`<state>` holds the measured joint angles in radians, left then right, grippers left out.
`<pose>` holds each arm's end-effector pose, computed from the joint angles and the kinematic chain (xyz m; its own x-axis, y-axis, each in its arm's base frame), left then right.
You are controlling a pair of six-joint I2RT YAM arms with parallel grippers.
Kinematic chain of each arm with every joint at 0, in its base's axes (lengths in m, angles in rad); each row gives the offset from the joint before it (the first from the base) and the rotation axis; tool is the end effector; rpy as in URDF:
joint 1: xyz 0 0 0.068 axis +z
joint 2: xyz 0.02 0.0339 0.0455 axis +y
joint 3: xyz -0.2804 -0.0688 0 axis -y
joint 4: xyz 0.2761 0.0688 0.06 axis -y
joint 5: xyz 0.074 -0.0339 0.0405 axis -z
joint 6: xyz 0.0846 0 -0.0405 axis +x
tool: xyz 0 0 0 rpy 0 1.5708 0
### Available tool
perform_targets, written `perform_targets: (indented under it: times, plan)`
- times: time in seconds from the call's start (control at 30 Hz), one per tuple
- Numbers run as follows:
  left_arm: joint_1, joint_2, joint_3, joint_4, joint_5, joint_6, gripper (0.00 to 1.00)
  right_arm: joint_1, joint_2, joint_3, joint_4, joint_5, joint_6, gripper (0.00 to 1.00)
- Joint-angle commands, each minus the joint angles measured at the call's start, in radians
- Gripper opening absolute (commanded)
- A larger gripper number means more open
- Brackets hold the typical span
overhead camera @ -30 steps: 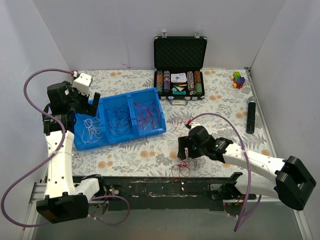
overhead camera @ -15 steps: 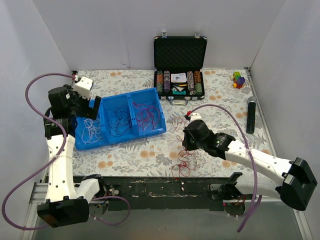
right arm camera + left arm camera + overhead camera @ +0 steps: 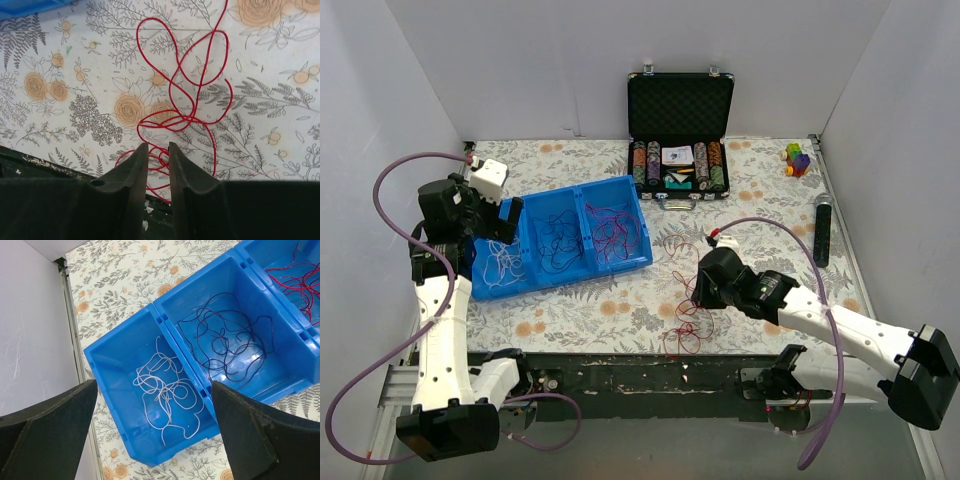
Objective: Untangle the cables
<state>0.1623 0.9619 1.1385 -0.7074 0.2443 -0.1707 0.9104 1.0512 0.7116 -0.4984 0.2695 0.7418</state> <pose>0.2554 0.0211 0.3721 -0.5006 -0.2490 -0.8291 -0.0365 0.9630 -0.2672 0.1804 0.1956 0.2059 -0.7767 0.0617 -0.6269 -0.1726 0.9362 0.3060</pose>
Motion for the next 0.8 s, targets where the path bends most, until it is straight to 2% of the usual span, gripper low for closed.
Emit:
perform_targets:
  times: [0.0, 0.17, 0.43, 0.63, 0.67, 0.7, 0.77]
  plan:
    - [0.005, -0.020, -0.003, 0.016, 0.009, 0.013, 0.98, 0.002, -0.031, -0.046, 0.020, 0.005, 0.177, 0.31]
    - [0.005, -0.018, 0.010, 0.008, 0.015, 0.011, 0.98, 0.002, 0.041, -0.012, -0.006, 0.025, 0.223, 0.31]
    - [0.005, -0.025, 0.010, -0.004, 0.021, 0.013, 0.98, 0.002, 0.108, 0.000, 0.058, 0.022, 0.237, 0.31]
    - [0.005, -0.020, 0.015, -0.014, 0.032, 0.022, 0.98, 0.002, 0.052, -0.038, 0.132, -0.053, 0.177, 0.31]
    - [0.005, -0.020, 0.015, -0.014, 0.033, 0.022, 0.98, 0.002, 0.034, -0.047, 0.144, -0.053, 0.173, 0.99]
    - [0.005, -0.019, 0.012, -0.012, 0.035, 0.022, 0.98, 0.002, 0.021, -0.058, 0.153, -0.058, 0.171, 0.90]
    - [0.005, -0.019, 0.007, -0.010, 0.036, 0.020, 0.98, 0.002, 0.009, -0.064, 0.153, -0.062, 0.183, 0.91]
